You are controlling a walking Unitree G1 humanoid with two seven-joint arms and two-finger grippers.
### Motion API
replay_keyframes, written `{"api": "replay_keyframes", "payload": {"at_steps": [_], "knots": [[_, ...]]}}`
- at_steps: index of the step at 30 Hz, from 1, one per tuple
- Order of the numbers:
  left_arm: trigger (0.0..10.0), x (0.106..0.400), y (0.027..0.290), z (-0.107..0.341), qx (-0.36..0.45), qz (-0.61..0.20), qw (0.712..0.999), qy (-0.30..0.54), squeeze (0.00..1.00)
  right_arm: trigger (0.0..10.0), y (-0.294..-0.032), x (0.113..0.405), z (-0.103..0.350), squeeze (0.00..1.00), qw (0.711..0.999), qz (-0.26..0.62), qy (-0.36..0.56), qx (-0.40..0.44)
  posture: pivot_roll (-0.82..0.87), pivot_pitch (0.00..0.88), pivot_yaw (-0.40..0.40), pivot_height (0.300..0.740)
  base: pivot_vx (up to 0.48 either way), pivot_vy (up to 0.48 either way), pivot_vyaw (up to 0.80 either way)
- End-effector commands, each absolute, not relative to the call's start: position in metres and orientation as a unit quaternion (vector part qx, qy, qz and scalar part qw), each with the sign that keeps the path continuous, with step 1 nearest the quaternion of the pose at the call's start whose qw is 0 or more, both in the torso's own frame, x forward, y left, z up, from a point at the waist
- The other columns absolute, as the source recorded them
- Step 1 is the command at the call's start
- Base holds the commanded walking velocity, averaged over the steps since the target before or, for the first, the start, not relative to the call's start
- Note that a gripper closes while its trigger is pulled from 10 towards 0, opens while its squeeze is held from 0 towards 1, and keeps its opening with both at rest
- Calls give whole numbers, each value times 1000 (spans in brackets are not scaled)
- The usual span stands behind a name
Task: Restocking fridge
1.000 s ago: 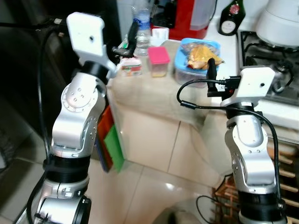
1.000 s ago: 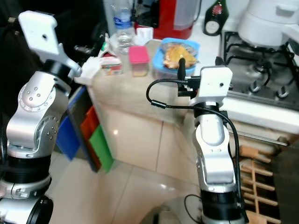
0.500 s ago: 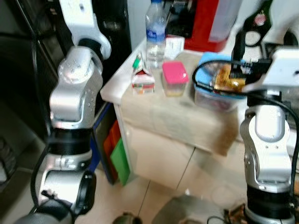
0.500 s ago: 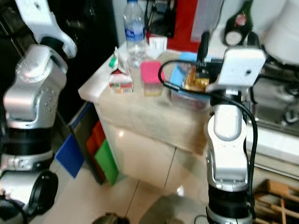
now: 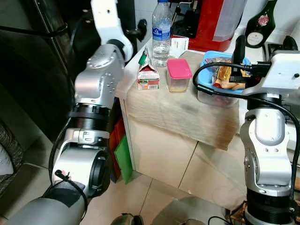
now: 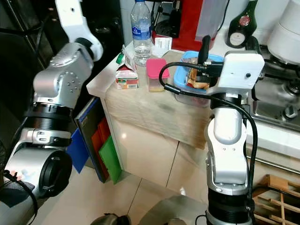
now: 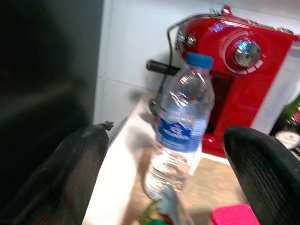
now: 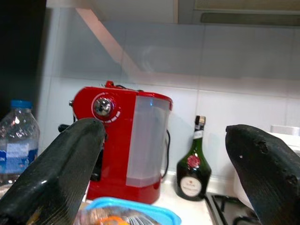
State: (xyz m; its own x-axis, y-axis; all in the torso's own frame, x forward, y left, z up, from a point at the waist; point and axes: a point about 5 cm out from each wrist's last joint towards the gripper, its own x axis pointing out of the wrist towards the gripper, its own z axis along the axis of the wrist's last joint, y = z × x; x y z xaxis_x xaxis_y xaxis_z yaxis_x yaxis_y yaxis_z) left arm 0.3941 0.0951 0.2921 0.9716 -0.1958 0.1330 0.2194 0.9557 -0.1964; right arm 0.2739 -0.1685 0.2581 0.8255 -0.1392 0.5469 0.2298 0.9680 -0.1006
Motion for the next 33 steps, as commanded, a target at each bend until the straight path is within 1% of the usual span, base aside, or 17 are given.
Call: {"api": "replay_keyframes", "payload": {"at_steps": [1, 4, 10, 14, 19, 22, 28, 29, 30, 31, 33], "knots": [[10000, 396, 88, 293, -93, -106, 989, -47, 0, 10000, -170, 269, 263, 0, 949, -105, -288, -81, -173, 76, 62, 740, 0, 0, 0], [10000, 397, 79, 282, -71, -96, 993, -26, 0, 10000, -171, 270, 262, 0, 949, -105, -285, -83, -175, 76, 62, 740, 0, 0, 0], [10000, 399, 75, 274, -34, -71, 997, -12, 0, 10000, -171, 271, 259, 0, 952, -102, -278, -83, -178, 77, 64, 740, 0, 0, 0], [10000, 398, 70, 269, -23, -73, 997, -2, 0, 10000, -171, 271, 258, 0, 953, -103, -274, -82, -179, 77, 66, 740, 0, 0, 0], [10000, 397, 71, 259, -6, -55, 998, 24, 0, 10000, -171, 271, 257, 0, 954, -104, -271, -81, -179, 77, 68, 740, 0, 0, 0], [10000, 397, 68, 251, -23, -64, 997, 44, 0, 10000, -171, 272, 256, 0, 954, -103, -269, -80, -176, 73, 65, 740, 0, 0, 0], [10000, 397, 64, 245, -33, -81, 995, 55, 0, 10000, -170, 275, 257, 0, 954, -99, -270, -80, -172, 62, 58, 740, 0, 0, 0], [9647, 397, 64, 245, -32, -81, 995, 55, 0, 10000, -170, 276, 257, 0, 955, -98, -269, -80, -171, 61, 57, 740, 0, 0, 0], [745, 397, 65, 244, -29, -82, 995, 54, 0, 10000, -169, 276, 256, 0, 956, -95, -267, -79, -170, 61, 57, 740, 0, 0, 0], [0, 397, 65, 243, -27, -81, 995, 55, 0, 10000, -168, 277, 254, 0, 957, -92, -265, -78, -170, 60, 56, 740, 0, 0, 0], [0, 398, 66, 241, -27, -81, 995, 57, 0, 10000, -167, 278, 252, 0, 960, -84, -257, -73, -169, 57, 56, 740, 0, 0, 0]]}}
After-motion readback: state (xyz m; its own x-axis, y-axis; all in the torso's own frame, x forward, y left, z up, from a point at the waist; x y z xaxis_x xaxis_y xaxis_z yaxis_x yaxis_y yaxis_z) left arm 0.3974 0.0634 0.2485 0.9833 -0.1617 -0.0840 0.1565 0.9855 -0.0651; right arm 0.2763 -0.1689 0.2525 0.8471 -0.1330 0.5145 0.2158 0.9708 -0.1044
